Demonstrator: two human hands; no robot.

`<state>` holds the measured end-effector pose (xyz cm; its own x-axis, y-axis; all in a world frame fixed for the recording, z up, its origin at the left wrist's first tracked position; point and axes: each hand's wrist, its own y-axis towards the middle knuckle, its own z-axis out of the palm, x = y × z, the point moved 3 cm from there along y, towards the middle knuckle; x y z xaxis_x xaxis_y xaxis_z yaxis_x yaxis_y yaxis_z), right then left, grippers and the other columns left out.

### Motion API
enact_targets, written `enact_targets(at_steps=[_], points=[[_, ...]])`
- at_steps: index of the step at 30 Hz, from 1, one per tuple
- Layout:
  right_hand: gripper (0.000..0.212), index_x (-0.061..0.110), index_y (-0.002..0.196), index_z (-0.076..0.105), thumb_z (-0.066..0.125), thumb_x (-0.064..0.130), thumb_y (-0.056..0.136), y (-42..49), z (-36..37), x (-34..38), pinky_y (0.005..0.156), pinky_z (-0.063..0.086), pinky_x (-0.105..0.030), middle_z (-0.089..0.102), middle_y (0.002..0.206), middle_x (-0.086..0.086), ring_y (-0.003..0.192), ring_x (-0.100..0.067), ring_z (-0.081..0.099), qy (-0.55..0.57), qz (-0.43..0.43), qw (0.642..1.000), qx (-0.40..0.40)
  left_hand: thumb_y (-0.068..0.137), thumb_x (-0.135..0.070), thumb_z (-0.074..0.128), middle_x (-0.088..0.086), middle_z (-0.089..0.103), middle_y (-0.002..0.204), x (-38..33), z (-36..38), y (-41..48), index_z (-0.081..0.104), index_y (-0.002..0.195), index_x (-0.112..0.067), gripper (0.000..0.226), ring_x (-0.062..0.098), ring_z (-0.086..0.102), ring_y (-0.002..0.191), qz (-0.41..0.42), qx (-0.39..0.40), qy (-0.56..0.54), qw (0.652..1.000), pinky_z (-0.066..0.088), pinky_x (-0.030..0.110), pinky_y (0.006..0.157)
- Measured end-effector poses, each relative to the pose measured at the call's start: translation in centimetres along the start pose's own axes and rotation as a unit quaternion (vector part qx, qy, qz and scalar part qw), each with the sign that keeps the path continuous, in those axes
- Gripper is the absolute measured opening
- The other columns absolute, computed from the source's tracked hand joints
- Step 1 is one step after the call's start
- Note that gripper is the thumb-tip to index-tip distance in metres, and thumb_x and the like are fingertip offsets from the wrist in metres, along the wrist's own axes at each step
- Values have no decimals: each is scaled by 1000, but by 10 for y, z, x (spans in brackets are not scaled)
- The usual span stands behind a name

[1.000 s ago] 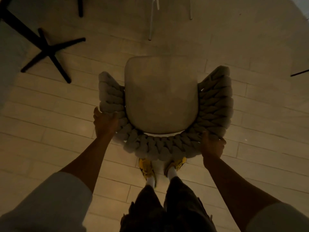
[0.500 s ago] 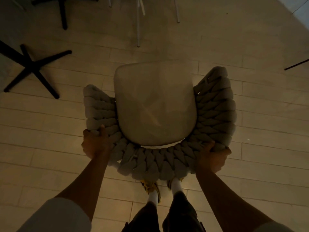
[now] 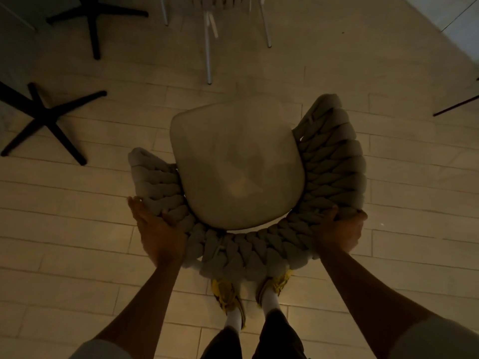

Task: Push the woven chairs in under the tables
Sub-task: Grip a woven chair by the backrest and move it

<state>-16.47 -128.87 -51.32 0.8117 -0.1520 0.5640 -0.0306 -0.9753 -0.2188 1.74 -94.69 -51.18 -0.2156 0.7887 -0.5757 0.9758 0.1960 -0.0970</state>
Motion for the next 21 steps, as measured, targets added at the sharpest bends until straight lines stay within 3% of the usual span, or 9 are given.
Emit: enact_targets(at_steps=[3,7,11,21], points=[[50,4,135,42,58,37,101,20,2,8,97,47,-55,59,132,-23,117,-46,60,-18,-15,1000,4,101,-18,46,5,20,168,-8,9,-5,6,162,-24,73,43,43,140,1,-5,-16,1000,47,61,103],[48,4,131,42,58,37,100,39,4,19,95,48,-55,61,129,-24,114,-47,61,-37,-26,999,1,96,-23,55,5,42,157,-18,17,-9,18,159,-33,73,43,55,126,-83,-14,-63,994,50,60,96],[49,3,131,41,57,36,100,58,6,31,93,49,-56,61,127,-26,112,-48,62,-56,-47,997,5,96,-38,60,12,67,129,-27,28,-13,37,149,-38,57,43,63,113,-179,-40,-114,976,51,52,91],[46,2,129,42,58,33,100,113,11,65,91,49,-52,62,124,-25,110,-47,62,-73,-87,993,24,92,-25,61,20,69,114,-57,61,-26,41,143,-31,55,46,65,101,-203,-69,-85,973,51,51,79]])
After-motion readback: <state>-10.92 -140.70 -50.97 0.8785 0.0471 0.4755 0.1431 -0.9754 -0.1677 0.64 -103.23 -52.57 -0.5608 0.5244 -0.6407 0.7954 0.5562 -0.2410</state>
